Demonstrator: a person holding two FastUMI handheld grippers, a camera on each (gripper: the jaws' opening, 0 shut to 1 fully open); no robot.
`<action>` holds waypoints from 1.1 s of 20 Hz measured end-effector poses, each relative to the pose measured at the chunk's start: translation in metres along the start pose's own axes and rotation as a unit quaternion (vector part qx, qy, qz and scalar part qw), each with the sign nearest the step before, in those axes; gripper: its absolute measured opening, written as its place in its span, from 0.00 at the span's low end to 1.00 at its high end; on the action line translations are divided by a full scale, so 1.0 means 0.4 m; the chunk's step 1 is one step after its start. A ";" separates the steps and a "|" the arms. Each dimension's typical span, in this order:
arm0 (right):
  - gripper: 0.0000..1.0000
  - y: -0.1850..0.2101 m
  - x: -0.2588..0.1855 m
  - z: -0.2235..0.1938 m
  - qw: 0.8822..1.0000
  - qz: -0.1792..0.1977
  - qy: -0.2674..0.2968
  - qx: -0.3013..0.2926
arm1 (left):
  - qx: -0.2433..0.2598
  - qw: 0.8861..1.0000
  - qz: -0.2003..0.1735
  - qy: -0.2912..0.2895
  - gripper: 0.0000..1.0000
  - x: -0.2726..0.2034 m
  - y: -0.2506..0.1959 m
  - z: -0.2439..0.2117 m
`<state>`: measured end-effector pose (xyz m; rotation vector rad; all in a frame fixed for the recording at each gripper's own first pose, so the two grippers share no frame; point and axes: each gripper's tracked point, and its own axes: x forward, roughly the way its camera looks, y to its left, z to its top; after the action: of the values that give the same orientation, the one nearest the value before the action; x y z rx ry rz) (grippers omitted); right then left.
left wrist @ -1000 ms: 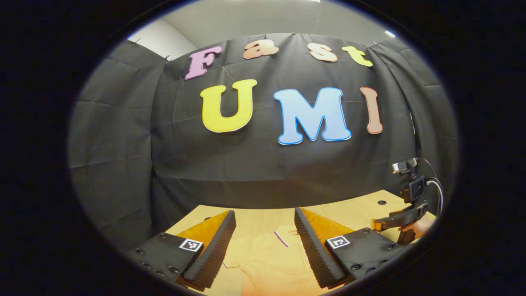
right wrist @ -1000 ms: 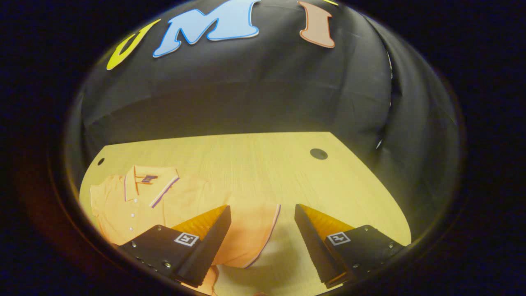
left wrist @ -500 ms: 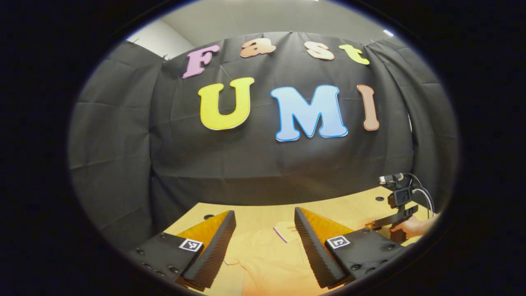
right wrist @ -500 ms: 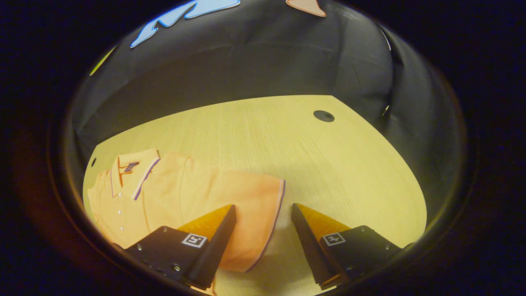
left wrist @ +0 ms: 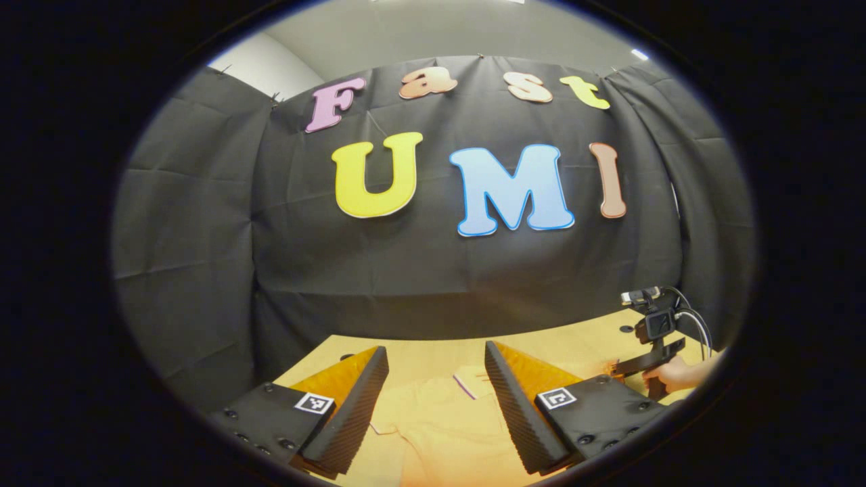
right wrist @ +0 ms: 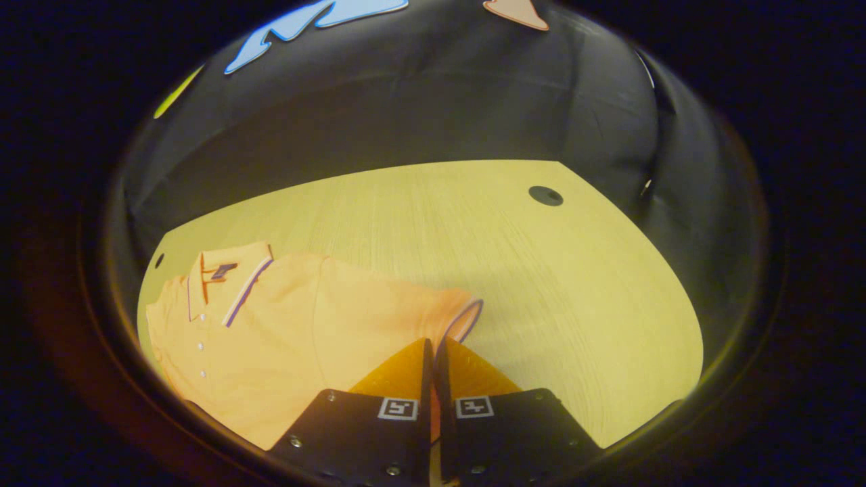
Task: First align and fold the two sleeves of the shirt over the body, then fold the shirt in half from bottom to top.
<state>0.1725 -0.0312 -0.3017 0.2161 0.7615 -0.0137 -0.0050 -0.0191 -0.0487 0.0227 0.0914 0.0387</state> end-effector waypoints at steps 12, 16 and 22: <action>0.00 0.127 -0.112 0.084 0.995 0.033 -0.066 -0.065 | -0.007 1.000 0.018 -0.010 0.93 -0.037 0.029 0.009; 0.00 0.232 -0.151 0.090 0.990 0.076 -0.077 -0.092 | -0.011 0.999 0.027 -0.012 0.93 -0.048 0.044 0.011; 0.00 0.353 -0.165 0.043 0.982 0.122 -0.065 -0.125 | -0.019 0.998 0.053 -0.012 0.93 -0.074 0.092 0.001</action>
<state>0.1490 0.0990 -0.2176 0.0669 0.5960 0.2972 -0.0360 0.0165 -0.0447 -0.0097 0.0652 0.1459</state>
